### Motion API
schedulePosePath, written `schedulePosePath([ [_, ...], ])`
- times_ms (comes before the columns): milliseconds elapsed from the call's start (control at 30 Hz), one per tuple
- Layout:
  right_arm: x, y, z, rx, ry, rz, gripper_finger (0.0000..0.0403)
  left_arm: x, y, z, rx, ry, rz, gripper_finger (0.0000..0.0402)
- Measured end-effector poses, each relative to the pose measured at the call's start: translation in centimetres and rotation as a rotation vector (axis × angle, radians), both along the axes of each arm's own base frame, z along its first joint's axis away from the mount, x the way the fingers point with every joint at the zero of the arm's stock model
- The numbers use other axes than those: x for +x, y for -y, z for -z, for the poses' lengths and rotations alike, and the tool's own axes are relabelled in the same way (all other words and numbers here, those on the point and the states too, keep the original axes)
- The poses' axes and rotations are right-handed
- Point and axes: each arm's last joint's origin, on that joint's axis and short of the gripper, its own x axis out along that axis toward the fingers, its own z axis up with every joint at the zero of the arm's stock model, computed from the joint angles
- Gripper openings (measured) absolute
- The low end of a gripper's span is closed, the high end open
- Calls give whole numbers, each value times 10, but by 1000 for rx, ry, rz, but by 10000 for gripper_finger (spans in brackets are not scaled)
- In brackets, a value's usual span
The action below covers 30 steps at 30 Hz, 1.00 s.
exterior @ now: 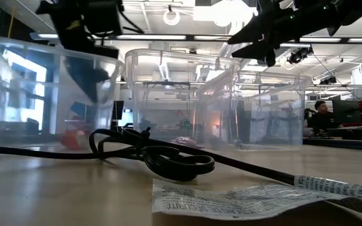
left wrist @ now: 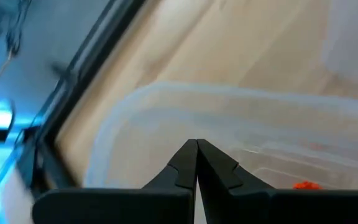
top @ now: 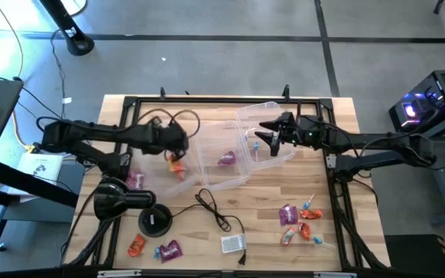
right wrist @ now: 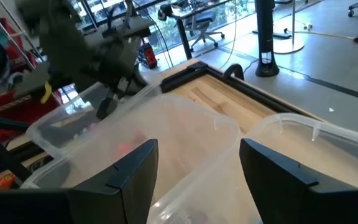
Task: Sort candy
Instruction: Put the violet candy into the center transparent bin
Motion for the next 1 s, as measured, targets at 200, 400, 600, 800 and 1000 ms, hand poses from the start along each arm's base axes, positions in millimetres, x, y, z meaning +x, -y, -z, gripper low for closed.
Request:
schedulePosePath([
  [200, 7, 2, 9, 10, -44, 0, 222, 14, -31, -8, 37, 103, 102, 0],
  [400, 12, 3, 9, 1, -5, 1, 222, 16, -63, -17, 145, 142, 114, 0],
  [600, 15, 3, 10, 7, 2, 2, 222, 13, -87, -27, 238, 188, 88, 0],
  [800, 16, 0, 0, -74, 76, -51, 222, 15, -80, -46, 237, 203, 111, 0],
  [1000, 8, -13, -23, -106, 166, -242, 222, 14, -48, -78, 210, 316, 180, 0],
])
